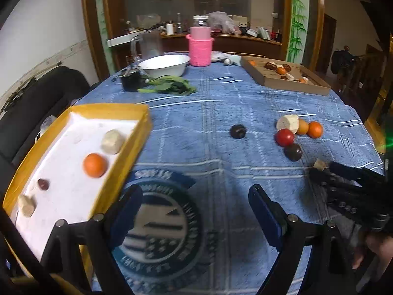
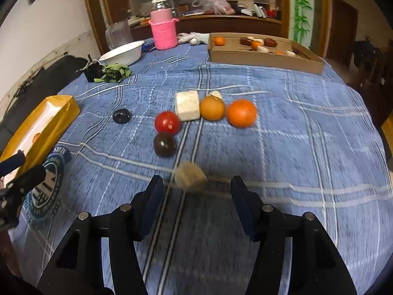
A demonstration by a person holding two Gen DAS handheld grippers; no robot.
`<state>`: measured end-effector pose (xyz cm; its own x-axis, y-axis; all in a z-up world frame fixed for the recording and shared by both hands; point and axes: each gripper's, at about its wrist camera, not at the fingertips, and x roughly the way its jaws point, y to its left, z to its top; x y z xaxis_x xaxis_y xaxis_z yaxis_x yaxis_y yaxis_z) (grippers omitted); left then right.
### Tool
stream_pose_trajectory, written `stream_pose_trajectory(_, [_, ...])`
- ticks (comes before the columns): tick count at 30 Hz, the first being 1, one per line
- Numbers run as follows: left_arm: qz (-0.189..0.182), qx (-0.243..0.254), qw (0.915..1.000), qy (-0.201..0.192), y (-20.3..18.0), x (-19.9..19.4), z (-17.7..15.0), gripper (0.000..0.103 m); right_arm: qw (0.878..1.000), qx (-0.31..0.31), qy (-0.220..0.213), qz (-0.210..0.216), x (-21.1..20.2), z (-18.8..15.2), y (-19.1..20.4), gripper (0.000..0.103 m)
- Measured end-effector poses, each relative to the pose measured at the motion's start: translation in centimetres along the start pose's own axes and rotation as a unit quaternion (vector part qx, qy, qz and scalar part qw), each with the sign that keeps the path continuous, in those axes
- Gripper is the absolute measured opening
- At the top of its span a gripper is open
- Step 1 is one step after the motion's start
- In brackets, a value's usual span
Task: Organize fruits
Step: 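Grasp a tan cork piece with the right tool while the left tool grasps a dark plum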
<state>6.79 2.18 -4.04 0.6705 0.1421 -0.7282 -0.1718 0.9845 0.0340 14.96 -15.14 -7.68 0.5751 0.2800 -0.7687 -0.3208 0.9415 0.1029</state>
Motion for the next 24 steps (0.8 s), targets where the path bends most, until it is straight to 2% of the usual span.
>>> stream_pose_trajectory(2, [-0.009, 0.002, 1.0000, 0.000, -0.8, 0.5, 0.5, 0.090, 1.000, -0.006, 0.003, -0.001, 0.5, 0.4, 0.0, 0.029])
stream_pose_trajectory(3, [-0.014, 0.002, 0.9999, 0.000, -1.3, 0.9, 0.7, 0.090, 1.000, -0.008, 0.003, -0.002, 0.5, 0.5, -0.1, 0.027])
stream_pose_trajectory(7, [-0.048, 0.015, 0.9988, -0.001, -4.2, 2.1, 1.4, 0.090, 1.000, 0.002, 0.000, -0.012, -0.1, -0.2, -1.6, 0.027])
stream_pose_trajectory(10, [-0.072, 0.032, 0.9968, 0.010, -7.4, 3.5, 1.9, 0.089, 0.999, 0.041, -0.016, -0.018, -1.6, -0.9, -4.4, 0.027])
stream_pose_trajectory(13, [-0.082, 0.037, 0.9958, 0.017, -9.9, 4.9, 2.3, 0.083, 0.997, 0.065, -0.032, -0.026, -3.2, -1.5, -6.5, 0.027])
stream_pose_trajectory(16, [-0.080, 0.037, 0.9957, 0.028, -11.4, 6.6, 2.6, 0.069, 0.995, 0.082, -0.043, -0.031, -4.2, -1.9, -7.9, 0.027])
stream_pose_trajectory(17, [-0.071, 0.038, 0.9961, 0.036, -11.7, 7.2, 2.6, 0.053, 0.995, 0.085, -0.045, -0.032, -4.4, -2.0, -8.1, 0.027])
stream_pose_trajectory(18, [-0.072, 0.038, 0.9958, 0.041, -11.8, 7.7, 2.7, 0.050, 0.995, 0.088, -0.047, -0.032, -4.6, -2.1, -8.3, 0.027])
stream_pose_trajectory(19, [-0.072, 0.040, 0.9959, 0.037, -12.0, 7.7, 2.8, 0.044, 0.994, 0.090, -0.048, -0.030, -4.7, -2.0, -8.4, 0.027])
stream_pose_trajectory(20, [-0.084, 0.042, 0.9949, 0.038, -12.1, 7.6, 3.0, 0.025, 0.994, 0.090, -0.048, -0.029, -4.7, -2.0, -8.4, 0.027])
stream_pose_trajectory(24, [-0.086, 0.045, 0.9946, 0.037, -11.7, 6.6, 2.3, 0.024, 0.996, 0.076, -0.044, -0.025, -4.4, -2.0, -7.5, 0.027])
